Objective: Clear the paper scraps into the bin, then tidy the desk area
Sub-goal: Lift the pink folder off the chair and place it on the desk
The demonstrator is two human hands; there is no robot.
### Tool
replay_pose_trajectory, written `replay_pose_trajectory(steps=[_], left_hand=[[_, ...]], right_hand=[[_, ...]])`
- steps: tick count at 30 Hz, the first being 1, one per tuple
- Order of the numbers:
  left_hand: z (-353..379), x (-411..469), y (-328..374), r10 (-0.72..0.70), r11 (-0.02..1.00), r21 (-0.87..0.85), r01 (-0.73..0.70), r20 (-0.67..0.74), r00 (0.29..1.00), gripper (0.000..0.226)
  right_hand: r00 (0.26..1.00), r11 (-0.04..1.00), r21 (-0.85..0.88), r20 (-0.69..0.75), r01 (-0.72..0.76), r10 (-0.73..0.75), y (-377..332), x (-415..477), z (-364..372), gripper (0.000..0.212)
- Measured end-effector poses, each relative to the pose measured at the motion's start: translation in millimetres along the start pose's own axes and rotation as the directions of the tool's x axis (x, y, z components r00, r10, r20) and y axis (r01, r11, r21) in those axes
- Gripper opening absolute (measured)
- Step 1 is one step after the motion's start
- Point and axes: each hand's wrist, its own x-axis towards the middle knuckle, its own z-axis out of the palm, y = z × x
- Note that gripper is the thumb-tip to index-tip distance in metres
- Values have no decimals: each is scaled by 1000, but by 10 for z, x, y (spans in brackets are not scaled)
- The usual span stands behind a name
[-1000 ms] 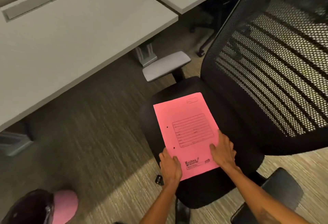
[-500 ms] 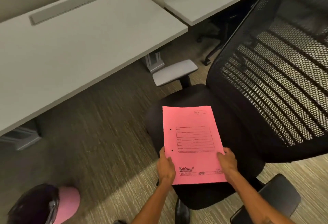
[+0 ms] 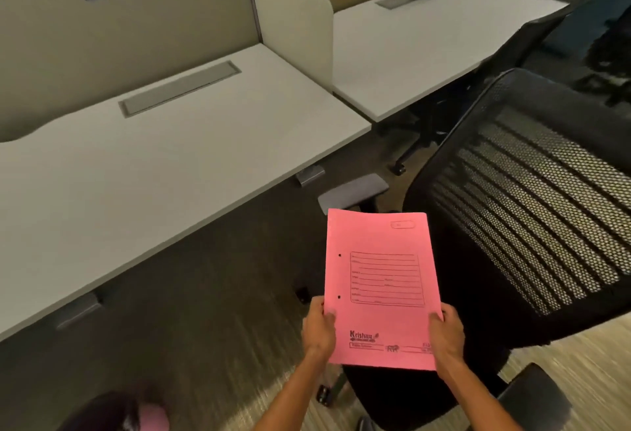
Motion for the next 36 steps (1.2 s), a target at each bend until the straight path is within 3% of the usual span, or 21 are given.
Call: replay_pose_trajectory(steps=[9, 17, 27, 31, 36], left_hand=[[-1153, 21, 517, 66, 989, -136, -57, 62, 996, 11], [-2352, 38, 601, 89, 983, -160, -84, 25, 996, 15], [-3975, -16, 319, 89, 967, -222, -124, -159, 983, 14], [-4551, -79, 146, 66, 966, -223, -130, -274, 959, 9], [-5190, -153, -8, 72, 956, -249, -155, -316, 946, 13]], right_hand=[[994, 992, 62, 22, 108, -109, -1024, -410, 277, 19], [963, 977, 101, 177, 187, -203, -1716, -946, 901, 13], [856, 964, 94, 444, 249, -264, -2613, -1770, 1977, 22], [830, 955, 82, 477, 285, -289, -2889, -2105, 2419, 23], [794, 945, 113, 516, 308, -321, -3203, -2483, 2944, 23]])
